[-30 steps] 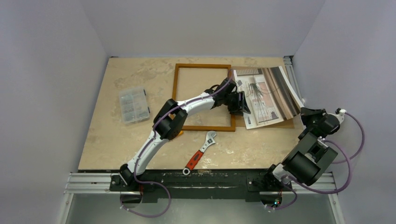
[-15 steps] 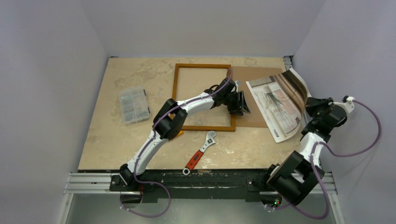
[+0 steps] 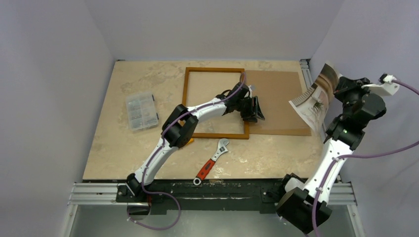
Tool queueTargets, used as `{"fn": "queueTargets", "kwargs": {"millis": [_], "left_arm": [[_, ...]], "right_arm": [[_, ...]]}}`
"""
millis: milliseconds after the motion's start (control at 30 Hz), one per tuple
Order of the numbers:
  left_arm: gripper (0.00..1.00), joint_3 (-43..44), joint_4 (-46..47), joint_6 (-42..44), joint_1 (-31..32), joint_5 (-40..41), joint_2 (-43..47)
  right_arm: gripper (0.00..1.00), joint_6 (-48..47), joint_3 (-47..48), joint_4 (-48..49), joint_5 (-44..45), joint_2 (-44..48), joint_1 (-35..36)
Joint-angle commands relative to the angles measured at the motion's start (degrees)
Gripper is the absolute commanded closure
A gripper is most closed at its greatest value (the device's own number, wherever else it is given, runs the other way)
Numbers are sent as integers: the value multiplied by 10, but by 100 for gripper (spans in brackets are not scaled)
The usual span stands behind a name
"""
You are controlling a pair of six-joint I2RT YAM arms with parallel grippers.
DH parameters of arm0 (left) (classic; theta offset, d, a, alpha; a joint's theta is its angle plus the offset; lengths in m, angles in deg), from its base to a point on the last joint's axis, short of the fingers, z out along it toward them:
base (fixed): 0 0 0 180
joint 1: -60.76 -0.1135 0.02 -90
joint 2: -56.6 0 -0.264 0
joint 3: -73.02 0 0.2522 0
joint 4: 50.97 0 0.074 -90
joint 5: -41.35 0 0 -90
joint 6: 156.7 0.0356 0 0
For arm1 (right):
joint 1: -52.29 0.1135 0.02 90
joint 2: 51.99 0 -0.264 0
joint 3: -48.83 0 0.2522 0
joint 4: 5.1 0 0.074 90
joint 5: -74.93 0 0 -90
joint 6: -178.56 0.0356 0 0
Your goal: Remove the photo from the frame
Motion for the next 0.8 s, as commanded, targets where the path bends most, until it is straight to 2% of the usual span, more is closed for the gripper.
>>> {"fn": "queueTargets", "kwargs": {"millis": [0, 267, 433, 633, 767], "left_arm": [[52, -13, 0, -1, -7, 8, 8], [52, -4, -9, 1, -7, 8, 21], [52, 7, -12, -10, -7, 0, 42], [52, 15, -39, 1, -13, 1, 115], [52, -21, -50, 13, -34, 5, 196]], "right_arm": [[100, -32, 82, -50, 2, 21, 14], [100, -28, 193, -105, -12, 10, 25], [100, 12, 207, -97, -33, -4, 33], [100, 46, 211, -81, -56, -20, 49], [100, 64, 214, -71, -58, -28, 61]]}}
